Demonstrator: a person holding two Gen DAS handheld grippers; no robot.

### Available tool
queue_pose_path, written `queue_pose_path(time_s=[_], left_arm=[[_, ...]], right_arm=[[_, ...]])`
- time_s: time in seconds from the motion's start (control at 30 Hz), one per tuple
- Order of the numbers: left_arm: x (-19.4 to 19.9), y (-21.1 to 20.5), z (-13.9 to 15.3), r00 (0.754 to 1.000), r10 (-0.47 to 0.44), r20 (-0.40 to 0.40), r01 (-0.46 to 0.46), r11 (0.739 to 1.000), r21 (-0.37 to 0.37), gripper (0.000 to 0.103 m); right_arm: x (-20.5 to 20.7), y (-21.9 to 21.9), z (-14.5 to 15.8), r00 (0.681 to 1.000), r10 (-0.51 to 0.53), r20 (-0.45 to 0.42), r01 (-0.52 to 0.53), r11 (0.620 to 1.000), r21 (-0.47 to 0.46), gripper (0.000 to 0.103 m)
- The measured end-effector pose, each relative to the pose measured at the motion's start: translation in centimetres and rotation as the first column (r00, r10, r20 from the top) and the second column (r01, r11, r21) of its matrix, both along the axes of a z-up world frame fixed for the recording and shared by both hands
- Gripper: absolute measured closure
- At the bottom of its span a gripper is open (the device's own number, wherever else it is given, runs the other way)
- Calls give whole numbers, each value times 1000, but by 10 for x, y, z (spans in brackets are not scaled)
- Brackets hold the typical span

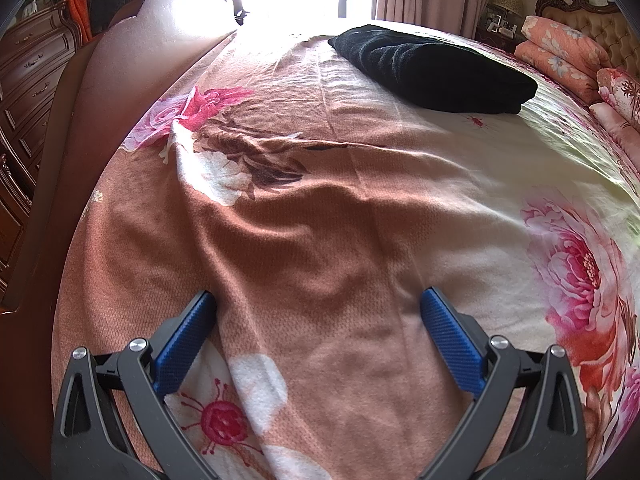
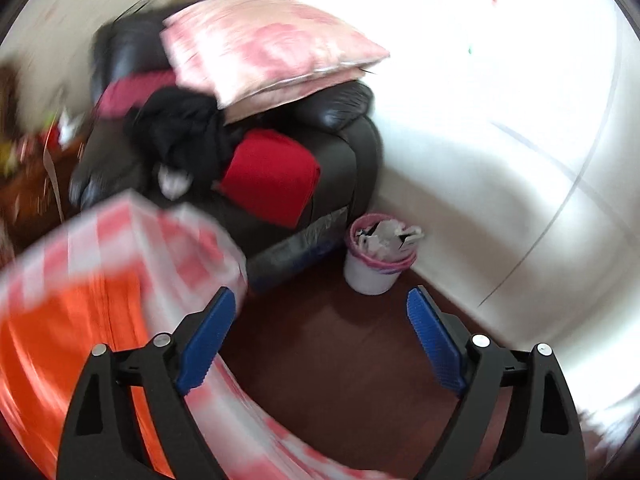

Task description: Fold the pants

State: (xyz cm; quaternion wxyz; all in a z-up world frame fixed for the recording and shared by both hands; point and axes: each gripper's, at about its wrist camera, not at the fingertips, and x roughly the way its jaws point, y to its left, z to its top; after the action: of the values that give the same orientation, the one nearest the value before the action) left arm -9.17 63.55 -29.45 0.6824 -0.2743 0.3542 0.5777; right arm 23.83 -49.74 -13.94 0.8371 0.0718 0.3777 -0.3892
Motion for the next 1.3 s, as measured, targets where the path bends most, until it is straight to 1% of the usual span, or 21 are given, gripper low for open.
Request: queue_pose_path(time_s=[0.03,0.13,0.23,0.3,0.33,0.43,0.5,0.6,0.67,0.73,0.8,0.87,0.93,1.0,1.03,1.07,1.1,1.17,1.2,1.27,1.3], left_arm=[[0,0,0,1000,0,0,0,1000,0,1],[0,0,0,1000,0,0,0,1000,0,1],[0,0,0,1000,1,0,-1,1000,0,1],[0,0,0,1000,1,0,-1,1000,0,1],[0,0,0,1000,1,0,-1,1000,0,1],[0,0,0,1000,1,0,-1,1000,0,1],[0,0,0,1000,1,0,-1,1000,1,1],[0,0,0,1000,1,0,-1,1000,1,1],[0,0,0,1000,1,0,-1,1000,1,1],[0,0,0,1000,2,0,-2,1000,1,1],[0,0,0,1000,2,0,-2,1000,1,1],[0,0,0,1000,2,0,-2,1000,1,1],[0,0,0,1000,2,0,-2,1000,1,1],[0,0,0,1000,2,0,-2,1000,1,1],[0,0,0,1000,2,0,-2,1000,1,1],[0,0,0,1000,2,0,-2,1000,1,1],[0,0,0,1000,2,0,-2,1000,1,1],[0,0,0,1000,3,0,-3,1000,1,1],[0,0,0,1000,3,0,-3,1000,1,1],[0,0,0,1000,3,0,-3,1000,1,1],[0,0,0,1000,3,0,-3,1000,1,1]], right_arm=[[-4,13,-4,999,31,-22,-32,999,-27,18],[-12,41,-1,996,76,-34,-79,993,-83,17],[-12,67,-4,984,163,-76,-170,981,-94,16],[-14,81,-6,976,194,-98,-204,973,-109,16],[-18,85,-6,975,193,-109,-203,975,-95,16],[-38,90,3,976,198,-88,-202,978,-51,16],[-56,92,9,972,207,-109,-216,973,-77,16],[-92,87,22,968,208,-142,-231,958,-168,15],[-117,75,24,971,171,-167,-204,958,-202,15],[-137,63,19,977,123,-172,-156,969,-194,15],[-144,56,11,979,103,-177,-131,980,-151,15],[-141,59,2,975,123,-186,-148,981,-127,15],[-131,77,-4,968,190,-165,-213,968,-131,15],[-112,95,-13,955,242,-171,-270,949,-161,15],[-95,103,-18,948,272,-167,-301,936,-181,15],[-81,106,-21,945,277,-174,-310,928,-207,15],[-65,108,-25,945,261,-198,-306,920,-246,15],[-23,101,-38,932,191,-308,-291,901,-322,16],[-13,98,-40,928,183,-323,-294,893,-339,16],[3,91,-45,920,134,-367,-294,856,-425,16],[5,87,-44,922,119,-370,-290,844,-451,16]])
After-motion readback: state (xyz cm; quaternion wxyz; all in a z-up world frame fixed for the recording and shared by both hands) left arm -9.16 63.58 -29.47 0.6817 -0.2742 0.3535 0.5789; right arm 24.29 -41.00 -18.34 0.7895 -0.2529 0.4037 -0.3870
